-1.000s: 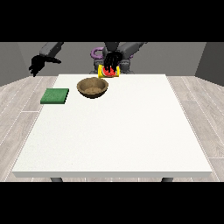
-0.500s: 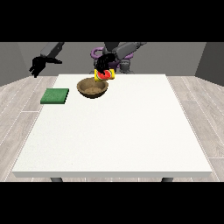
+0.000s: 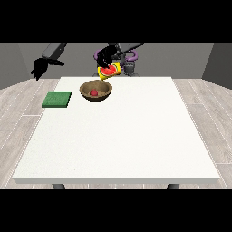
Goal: Pick the cup and pour the ball into the bowl, then pick the bowl and place it on the pad
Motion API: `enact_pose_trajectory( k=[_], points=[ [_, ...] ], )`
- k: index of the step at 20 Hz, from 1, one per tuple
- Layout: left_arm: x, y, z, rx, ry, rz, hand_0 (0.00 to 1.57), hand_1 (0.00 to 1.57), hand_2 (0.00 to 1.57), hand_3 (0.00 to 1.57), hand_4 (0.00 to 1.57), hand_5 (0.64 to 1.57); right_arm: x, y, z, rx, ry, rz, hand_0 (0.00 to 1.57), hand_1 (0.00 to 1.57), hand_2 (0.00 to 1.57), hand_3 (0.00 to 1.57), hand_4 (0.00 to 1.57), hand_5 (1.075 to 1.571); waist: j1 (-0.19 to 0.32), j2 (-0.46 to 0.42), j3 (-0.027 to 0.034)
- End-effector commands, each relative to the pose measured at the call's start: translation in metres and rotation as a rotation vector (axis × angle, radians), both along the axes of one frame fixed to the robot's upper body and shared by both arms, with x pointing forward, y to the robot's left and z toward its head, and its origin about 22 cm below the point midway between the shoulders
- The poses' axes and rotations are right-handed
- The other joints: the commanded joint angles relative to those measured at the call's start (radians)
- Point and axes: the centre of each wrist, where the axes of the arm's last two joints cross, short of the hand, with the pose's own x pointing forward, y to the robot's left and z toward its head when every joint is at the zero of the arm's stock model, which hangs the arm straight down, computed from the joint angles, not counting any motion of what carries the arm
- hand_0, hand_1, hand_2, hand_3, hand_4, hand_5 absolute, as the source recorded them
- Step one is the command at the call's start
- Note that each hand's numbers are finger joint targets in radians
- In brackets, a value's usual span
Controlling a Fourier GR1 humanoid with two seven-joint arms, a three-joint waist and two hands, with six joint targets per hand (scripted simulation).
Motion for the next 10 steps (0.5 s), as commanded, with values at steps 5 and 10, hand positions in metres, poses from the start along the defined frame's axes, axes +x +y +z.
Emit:
enact_pose_trajectory(
  k=[5,10],
  points=[
    [-0.002,0.007,0.008,0.069,0.0,-0.02,1.51,1.51,1.57,1.57,1.21,1.459,-0.016,0.001,-0.023,0.021,0.071,-0.027,0.0,0.0,0.0,0.0,0.2,1.546,0.034,-0.025,-0.0004],
    [0.006,0.038,0.017,-0.44,0.084,0.043,0.0,0.0,1.57,1.57,1.27,1.452,-0.023,-0.001,-0.029,0.069,0.051,-0.051,0.0,0.0,0.0,0.0,0.43,1.555,0.08,-0.001,-0.0037]
  ],
)
